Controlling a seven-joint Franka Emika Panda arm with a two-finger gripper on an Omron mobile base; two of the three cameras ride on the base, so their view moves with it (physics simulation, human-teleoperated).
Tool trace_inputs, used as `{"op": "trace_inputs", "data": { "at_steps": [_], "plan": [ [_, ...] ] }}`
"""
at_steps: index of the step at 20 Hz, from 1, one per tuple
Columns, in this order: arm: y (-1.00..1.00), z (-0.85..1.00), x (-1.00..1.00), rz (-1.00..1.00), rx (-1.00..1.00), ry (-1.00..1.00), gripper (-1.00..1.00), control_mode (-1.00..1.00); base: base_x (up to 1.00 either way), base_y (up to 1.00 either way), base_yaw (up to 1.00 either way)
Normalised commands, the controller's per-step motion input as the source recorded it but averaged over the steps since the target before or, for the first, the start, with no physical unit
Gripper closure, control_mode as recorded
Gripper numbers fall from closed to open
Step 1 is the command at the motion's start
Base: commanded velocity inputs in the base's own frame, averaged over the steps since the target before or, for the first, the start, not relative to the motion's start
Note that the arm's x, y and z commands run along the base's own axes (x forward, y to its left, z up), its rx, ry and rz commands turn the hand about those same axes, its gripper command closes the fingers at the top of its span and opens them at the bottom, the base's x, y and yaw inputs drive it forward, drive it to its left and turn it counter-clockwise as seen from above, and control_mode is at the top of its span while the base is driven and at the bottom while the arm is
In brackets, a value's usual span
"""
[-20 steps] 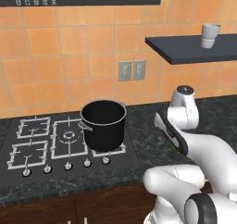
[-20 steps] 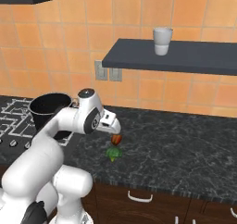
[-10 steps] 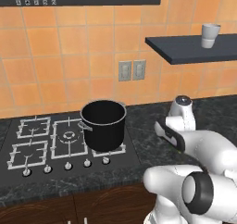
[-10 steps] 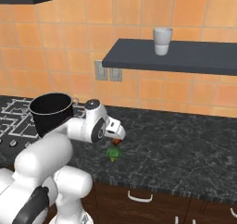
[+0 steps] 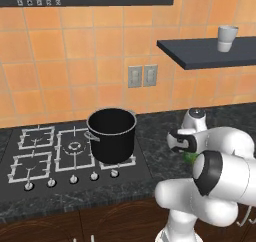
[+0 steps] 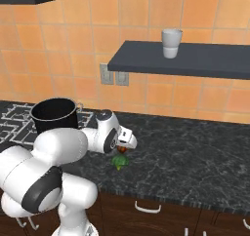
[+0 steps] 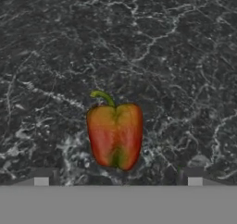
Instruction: Put the bell pepper and broccoli in the pot. Retrieve the spatula and lightly stir the vegetables in the pot.
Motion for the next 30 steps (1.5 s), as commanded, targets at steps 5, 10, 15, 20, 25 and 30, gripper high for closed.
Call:
{"op": "trace_inputs", "data": {
  "at_steps": [5,10,15,20,25,30],
  "plan": [
    [-0.05,-0.21,0.27,0.0,0.0,0.0,-1.0,-1.0,0.0,0.0,0.0],
    [0.0,-0.21,0.12,0.0,0.0,0.0,-1.0,-1.0,0.0,0.0,0.0],
    [0.0,-0.19,0.01,0.0,0.0,0.0,1.0,-1.0,0.0,0.0,0.0],
    [0.0,-0.03,0.0,0.0,0.0,-0.02,1.0,-1.0,0.0,0.0,0.0],
    [0.08,0.73,-0.34,0.0,0.0,-0.23,1.0,-1.0,0.0,0.0,0.0],
    [0.41,1.0,-0.43,0.05,0.0,-0.14,1.0,-1.0,0.0,0.0,0.0]
  ]
}}
